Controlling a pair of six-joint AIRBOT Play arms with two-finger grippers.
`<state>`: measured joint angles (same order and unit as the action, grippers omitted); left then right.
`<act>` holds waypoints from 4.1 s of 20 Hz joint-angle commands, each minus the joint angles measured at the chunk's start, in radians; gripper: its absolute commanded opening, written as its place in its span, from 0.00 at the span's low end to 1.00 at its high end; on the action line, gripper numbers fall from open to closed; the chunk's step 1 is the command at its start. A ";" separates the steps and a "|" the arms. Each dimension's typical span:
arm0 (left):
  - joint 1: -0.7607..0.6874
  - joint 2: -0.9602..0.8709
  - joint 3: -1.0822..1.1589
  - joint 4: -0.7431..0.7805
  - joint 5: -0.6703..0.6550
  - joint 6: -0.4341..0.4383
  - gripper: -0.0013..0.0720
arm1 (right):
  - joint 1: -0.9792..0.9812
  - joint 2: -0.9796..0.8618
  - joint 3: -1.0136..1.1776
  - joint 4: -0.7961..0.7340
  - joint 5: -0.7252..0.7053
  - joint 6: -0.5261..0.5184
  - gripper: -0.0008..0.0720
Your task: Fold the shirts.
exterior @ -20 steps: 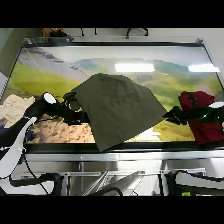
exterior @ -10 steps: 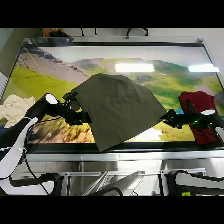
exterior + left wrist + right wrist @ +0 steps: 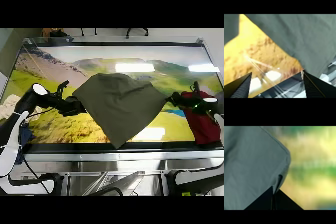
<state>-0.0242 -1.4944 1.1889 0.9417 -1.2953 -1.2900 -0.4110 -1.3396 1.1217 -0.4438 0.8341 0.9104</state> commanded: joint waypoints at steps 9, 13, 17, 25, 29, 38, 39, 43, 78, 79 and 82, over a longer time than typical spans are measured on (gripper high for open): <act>0.039 0.000 0.076 0.032 0.008 -0.020 0.97 | 0.042 -0.376 0.711 -0.041 0.222 0.103 0.37; 0.045 0.000 0.076 0.116 0.095 -0.020 0.97 | -0.032 -0.306 0.661 -0.187 0.463 0.225 0.34; 0.092 -0.045 0.076 0.110 0.121 -0.019 0.97 | -0.056 -0.182 0.404 -0.247 0.559 0.288 0.34; 0.087 -0.154 0.076 0.032 0.107 0.068 0.97 | 0.083 0.327 -0.343 -0.341 0.428 0.325 0.55; 0.087 -0.156 0.076 -0.009 0.145 0.086 0.97 | 0.154 0.408 -0.492 -0.342 0.383 0.394 0.56; 0.060 -0.195 0.076 -0.036 0.181 0.086 0.78 | 0.407 0.299 -0.529 -0.288 0.187 0.414 0.50; 0.060 -0.205 0.076 -0.040 0.179 0.085 0.67 | 0.417 0.281 -0.528 -0.238 0.177 0.374 0.50; 0.061 -0.216 0.076 -0.047 0.189 0.086 0.66 | 0.425 0.254 -0.528 0.003 0.130 0.162 0.50; -0.056 -0.221 0.811 -0.044 0.177 0.149 0.03 | 0.200 0.011 0.499 -0.098 0.250 -0.050 0.03; -0.055 -0.333 0.870 -0.043 0.171 0.142 0.03 | 0.208 -0.068 0.499 -0.095 0.211 -0.050 0.04; -0.022 -0.528 0.936 -0.046 0.193 0.099 0.03 | 0.226 -0.258 0.500 -0.080 0.082 -0.051 0.04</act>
<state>-0.0628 -1.8221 2.0605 0.9009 -1.1057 -1.1641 -0.2173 -1.4220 1.6371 -0.5018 1.0477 0.8623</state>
